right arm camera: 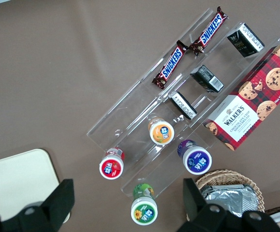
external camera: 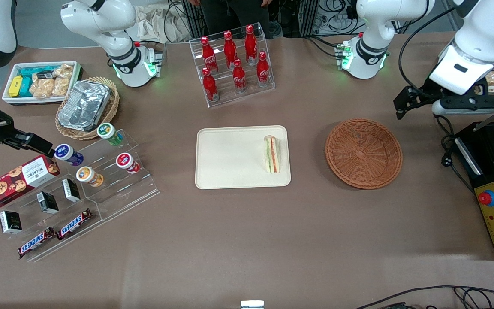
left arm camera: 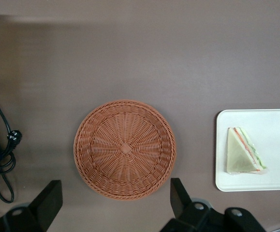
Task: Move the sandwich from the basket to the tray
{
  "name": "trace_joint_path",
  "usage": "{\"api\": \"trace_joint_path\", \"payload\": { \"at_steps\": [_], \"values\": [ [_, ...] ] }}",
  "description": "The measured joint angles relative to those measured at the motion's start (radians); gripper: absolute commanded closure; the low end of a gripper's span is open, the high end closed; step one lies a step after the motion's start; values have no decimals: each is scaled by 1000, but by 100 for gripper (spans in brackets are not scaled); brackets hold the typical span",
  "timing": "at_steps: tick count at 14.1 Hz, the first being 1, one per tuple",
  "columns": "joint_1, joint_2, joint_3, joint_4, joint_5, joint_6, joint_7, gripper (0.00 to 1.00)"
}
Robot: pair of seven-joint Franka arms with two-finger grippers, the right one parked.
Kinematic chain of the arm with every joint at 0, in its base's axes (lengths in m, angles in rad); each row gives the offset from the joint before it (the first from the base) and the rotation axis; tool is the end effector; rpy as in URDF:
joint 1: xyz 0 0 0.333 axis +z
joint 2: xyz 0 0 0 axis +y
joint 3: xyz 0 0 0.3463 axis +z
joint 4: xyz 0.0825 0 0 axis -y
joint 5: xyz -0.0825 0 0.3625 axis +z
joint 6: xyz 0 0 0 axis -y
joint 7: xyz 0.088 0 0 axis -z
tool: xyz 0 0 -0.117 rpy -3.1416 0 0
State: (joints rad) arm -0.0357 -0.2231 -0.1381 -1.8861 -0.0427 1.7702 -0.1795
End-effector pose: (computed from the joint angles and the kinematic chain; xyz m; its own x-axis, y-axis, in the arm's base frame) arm 0.4639 -0.0932 0.6297 0.9948 0.0152 0.1011 0.0122 -0.9995 0.0306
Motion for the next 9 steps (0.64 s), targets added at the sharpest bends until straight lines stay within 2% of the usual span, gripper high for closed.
{"api": "trace_joint_path", "payload": {
  "at_steps": [9],
  "values": [
    [-1,149,-1,140,-1,-4,3,1]
  ]
}}
